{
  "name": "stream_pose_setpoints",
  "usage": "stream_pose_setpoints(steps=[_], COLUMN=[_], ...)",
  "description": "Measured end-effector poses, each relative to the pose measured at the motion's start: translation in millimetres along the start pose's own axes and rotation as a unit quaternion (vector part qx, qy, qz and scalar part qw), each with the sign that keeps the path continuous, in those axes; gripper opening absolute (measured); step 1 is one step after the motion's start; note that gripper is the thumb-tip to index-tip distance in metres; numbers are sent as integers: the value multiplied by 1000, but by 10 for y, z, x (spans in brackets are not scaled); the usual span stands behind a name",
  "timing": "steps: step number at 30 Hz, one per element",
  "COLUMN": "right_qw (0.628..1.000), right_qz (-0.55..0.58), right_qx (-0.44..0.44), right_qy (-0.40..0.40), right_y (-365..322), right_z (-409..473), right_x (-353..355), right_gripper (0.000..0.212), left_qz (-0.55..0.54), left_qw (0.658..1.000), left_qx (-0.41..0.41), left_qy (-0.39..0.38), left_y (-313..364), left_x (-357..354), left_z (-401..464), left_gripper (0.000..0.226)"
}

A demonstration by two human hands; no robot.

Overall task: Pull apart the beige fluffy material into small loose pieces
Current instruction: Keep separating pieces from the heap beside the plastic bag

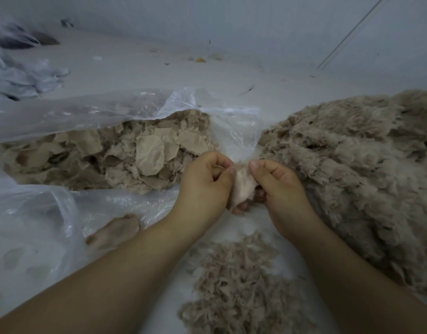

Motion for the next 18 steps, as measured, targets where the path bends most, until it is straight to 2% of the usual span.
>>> stream_pose_setpoints(steps=[3,5,8,11,13,15,18], right_qw=[1000,999,997,993,993,994,996], right_qz=[-16,-35,-58,-88,-86,-80,-55], right_qx=[13,20,26,38,38,32,20], right_qy=[-10,-13,-44,-62,-71,-74,-60], right_y=[32,35,30,53,52,44,57], right_z=[17,21,3,-10,-12,-8,3], right_x=[3,13,4,-11,-21,-22,4], right_gripper=[28,25,17,14,17,11,14], left_qz=[13,1,42,54,62,94,120], left_qw=[1000,1000,998,998,998,995,989], left_qx=[1,25,47,40,9,-25,-40], left_qy=[13,11,-11,-21,-8,20,74], left_y=[17,20,18,16,18,13,-10], left_x=[-9,-8,-12,-3,17,29,67], left_z=[-10,-11,-10,-8,0,12,26], left_gripper=[14,7,21,18,22,27,36])
Point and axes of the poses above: each hand's wrist, its own z-axis towards the middle knuckle, its own x-axis out of the back of the hand, y = z × x, the point moved 2 cm from there along z, towards the middle knuckle, and after that the axes turned 1 degree about z, right-handed, at the moved point
